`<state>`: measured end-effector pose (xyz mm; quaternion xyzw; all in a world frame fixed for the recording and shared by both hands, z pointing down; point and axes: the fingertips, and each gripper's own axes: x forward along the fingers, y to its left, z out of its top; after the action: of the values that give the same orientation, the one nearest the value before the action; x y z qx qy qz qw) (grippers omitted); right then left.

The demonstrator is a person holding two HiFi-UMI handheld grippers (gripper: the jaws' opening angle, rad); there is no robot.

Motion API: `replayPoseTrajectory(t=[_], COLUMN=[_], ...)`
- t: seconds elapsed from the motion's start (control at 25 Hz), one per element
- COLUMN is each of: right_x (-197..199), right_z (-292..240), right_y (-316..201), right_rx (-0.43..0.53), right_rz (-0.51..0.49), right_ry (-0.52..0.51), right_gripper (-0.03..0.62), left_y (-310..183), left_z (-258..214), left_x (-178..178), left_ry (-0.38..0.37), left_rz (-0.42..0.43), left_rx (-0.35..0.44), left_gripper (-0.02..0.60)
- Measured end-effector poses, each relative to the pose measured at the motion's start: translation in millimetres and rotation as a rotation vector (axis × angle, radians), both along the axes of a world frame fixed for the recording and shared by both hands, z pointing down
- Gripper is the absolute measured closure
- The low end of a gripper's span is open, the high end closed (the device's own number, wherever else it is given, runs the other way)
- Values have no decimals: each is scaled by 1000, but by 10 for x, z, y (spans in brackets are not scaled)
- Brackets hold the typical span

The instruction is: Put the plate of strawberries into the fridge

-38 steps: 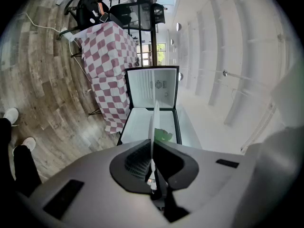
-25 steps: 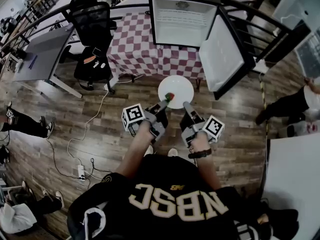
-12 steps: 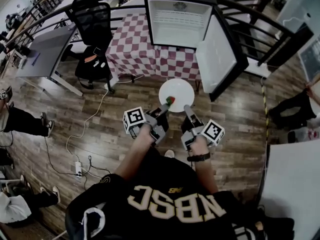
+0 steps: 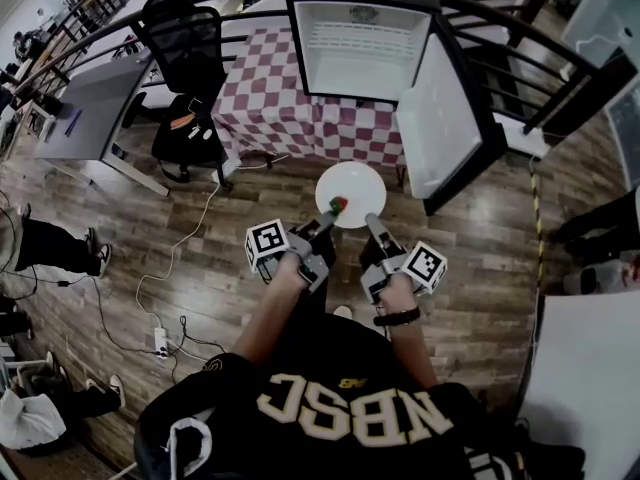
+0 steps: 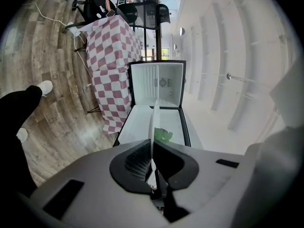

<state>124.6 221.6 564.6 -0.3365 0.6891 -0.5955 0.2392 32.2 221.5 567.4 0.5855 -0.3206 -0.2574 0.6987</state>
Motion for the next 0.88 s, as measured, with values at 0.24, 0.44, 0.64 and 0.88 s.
replayPoseTrajectory(t=[0.24,0.44,0.64,0.88], right_x=[-101,-253,-497,-686], right_z=[30,-5,-95,-192], right_y=[-689,-1405,-2054,-2833], right_rx=[-9,1,3,29], right_rz=[32,46,60,91], right_ry=[14,16,11,18], right_gripper=[560,560,560,560], left_y=[-724,-1451,-2118,-2875], left_z=[34,-21,-56,-79], left_x=[-109,-260,-514,-711], left_ry=[12,20,25,55], left_rz=[34,48,58,75], left_rx=[-1,14,18,-17], left_gripper=[554,554,554,554])
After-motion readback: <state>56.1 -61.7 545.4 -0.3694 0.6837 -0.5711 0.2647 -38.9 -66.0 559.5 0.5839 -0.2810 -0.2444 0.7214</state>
